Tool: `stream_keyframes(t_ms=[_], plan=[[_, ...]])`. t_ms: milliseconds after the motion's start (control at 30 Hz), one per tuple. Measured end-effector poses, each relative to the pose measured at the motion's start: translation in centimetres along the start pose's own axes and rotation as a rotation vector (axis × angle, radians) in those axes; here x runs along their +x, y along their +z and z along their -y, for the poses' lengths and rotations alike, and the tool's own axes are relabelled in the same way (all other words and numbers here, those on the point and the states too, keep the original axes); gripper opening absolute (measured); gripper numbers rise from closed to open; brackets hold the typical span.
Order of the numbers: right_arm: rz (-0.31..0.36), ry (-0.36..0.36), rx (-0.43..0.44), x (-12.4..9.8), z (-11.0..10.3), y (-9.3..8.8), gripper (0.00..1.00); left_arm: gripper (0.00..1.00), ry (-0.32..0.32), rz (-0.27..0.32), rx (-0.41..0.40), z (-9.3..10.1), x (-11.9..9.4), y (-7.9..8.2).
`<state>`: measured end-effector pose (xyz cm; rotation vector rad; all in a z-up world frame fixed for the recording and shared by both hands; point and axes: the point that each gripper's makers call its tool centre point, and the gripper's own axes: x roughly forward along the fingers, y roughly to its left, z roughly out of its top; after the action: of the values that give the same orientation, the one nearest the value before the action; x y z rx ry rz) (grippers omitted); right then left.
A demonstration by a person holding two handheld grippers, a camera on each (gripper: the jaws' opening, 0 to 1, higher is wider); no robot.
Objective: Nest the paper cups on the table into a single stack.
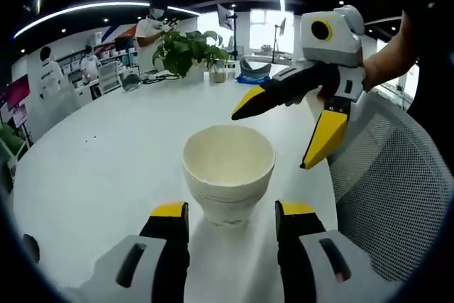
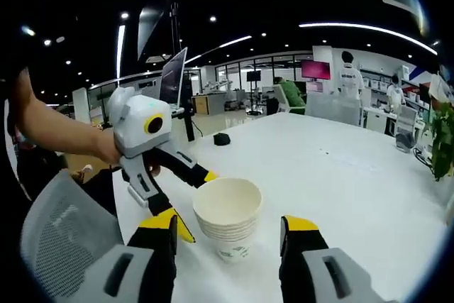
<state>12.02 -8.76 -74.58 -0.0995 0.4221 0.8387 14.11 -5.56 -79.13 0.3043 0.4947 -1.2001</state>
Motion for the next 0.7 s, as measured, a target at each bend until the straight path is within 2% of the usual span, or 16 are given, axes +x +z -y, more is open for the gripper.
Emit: stream_keyframes(t_ms=[333, 700], plan=[[-0.002, -0.037, -0.015, 2.0, 0.3, 0.2, 0.57, 0.45, 0.002, 0.048, -0.022, 0.2, 1.0, 0.3], [-0.028, -0.042, -0.014, 3.4, 0.5, -0.2, 0.53, 0.41, -0.008, 0.055, -0.028, 0.0, 2.0, -0.2]])
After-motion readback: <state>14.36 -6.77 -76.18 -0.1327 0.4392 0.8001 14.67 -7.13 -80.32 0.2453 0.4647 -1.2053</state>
